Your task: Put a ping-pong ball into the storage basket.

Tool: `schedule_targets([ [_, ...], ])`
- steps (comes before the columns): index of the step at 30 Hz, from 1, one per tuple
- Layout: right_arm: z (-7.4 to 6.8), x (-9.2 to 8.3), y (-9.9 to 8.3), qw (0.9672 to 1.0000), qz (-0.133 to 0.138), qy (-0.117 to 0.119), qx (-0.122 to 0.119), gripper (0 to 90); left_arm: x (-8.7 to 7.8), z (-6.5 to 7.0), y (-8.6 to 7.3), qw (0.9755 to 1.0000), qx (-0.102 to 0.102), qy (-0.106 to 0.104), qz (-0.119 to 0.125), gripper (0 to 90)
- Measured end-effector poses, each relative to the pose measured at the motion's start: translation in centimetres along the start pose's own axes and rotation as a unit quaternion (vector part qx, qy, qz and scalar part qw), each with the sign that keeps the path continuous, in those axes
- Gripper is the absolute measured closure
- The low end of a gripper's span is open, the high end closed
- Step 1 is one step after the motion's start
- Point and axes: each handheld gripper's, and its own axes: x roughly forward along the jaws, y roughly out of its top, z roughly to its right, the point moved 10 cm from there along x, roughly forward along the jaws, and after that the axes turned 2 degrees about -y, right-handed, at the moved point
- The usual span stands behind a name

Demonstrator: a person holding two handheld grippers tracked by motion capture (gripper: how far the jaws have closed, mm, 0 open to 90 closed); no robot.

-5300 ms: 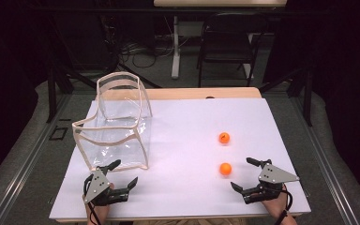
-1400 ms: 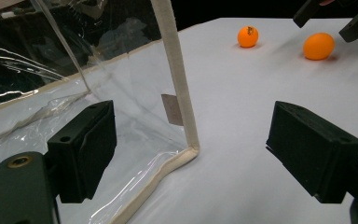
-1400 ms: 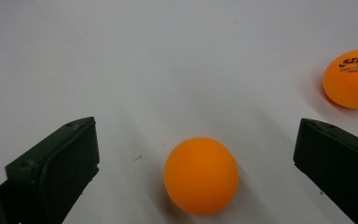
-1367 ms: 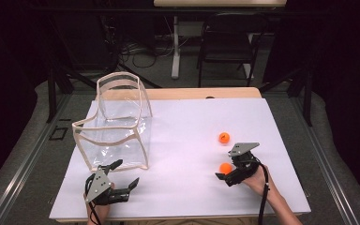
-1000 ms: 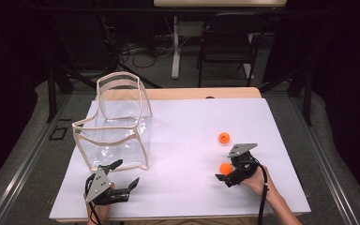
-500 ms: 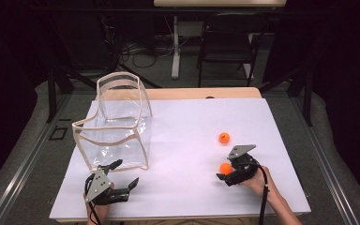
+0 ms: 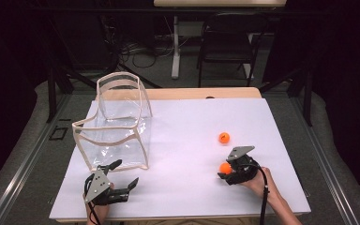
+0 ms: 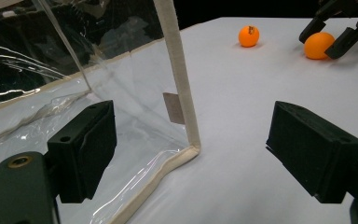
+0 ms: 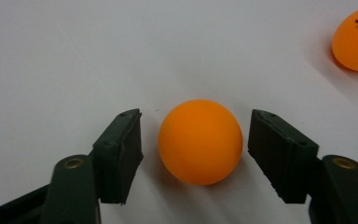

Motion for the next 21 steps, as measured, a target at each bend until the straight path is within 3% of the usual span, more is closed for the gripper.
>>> schedule_targets([
  [11,0.32,0.16,-0.24,0.9998,-0.008,-0.015,-0.001,50.2,-0.01,0.06,0.01,1.0,0.002,-0.001,0.0,15.5],
  [21,0.57,-0.26,0.21,0.9997,0.01,-0.024,-0.001,50.6,-0.06,0.02,0.0,1.0,0.001,0.0,0.0,15.5],
])
